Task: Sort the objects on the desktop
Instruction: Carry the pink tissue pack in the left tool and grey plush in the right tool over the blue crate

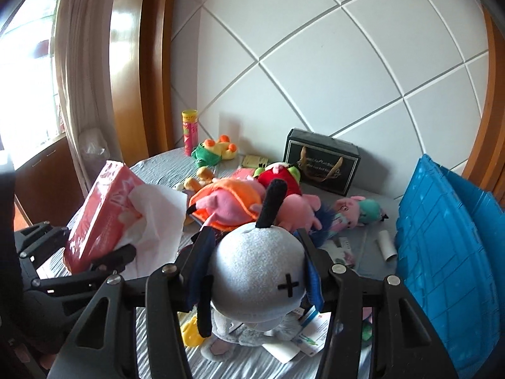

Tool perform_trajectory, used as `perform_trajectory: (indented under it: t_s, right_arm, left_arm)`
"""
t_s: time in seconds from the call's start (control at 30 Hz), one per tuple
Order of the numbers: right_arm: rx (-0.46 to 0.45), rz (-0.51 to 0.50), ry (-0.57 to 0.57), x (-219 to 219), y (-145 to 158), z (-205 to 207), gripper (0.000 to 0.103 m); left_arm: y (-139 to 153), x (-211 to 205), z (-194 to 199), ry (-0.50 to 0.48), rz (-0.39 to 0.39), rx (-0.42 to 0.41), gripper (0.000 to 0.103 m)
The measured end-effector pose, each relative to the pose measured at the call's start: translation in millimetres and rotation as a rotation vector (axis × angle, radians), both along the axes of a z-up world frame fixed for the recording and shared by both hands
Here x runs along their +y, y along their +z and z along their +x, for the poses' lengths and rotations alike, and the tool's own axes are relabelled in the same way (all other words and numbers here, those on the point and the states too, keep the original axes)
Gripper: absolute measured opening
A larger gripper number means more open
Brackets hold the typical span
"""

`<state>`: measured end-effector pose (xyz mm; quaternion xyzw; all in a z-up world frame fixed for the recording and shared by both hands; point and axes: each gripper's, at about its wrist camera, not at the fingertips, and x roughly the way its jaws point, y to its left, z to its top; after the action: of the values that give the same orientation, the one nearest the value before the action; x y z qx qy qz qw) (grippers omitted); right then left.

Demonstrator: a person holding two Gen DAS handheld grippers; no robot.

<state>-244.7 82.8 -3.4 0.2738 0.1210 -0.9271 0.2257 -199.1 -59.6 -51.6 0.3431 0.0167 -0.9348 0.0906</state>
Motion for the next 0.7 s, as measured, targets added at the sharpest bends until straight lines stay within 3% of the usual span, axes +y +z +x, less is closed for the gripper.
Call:
perform_trajectory:
  t_s: [0.4,0.57,0.7]
  right_arm:
    - [0.103,-0.016,-0.140,65.9,61.0,-5.3,0.051]
    - [0.148,-0.047,-0.213,138.6,84.5,-18.3,0.051]
    - [0.205,-0.078,-0.265,216.3,106.0,-33.1,0.051]
  left_arm:
    - [38.6,71.2,-32.2,-0.137,-0.006,0.074,0.049]
    - [53.4,139.1,-61.1,-0.191,-0.011,0.104,0.049]
    - [74.9,219.3,-87.6,-0.228,-0.011,0.164,0.049]
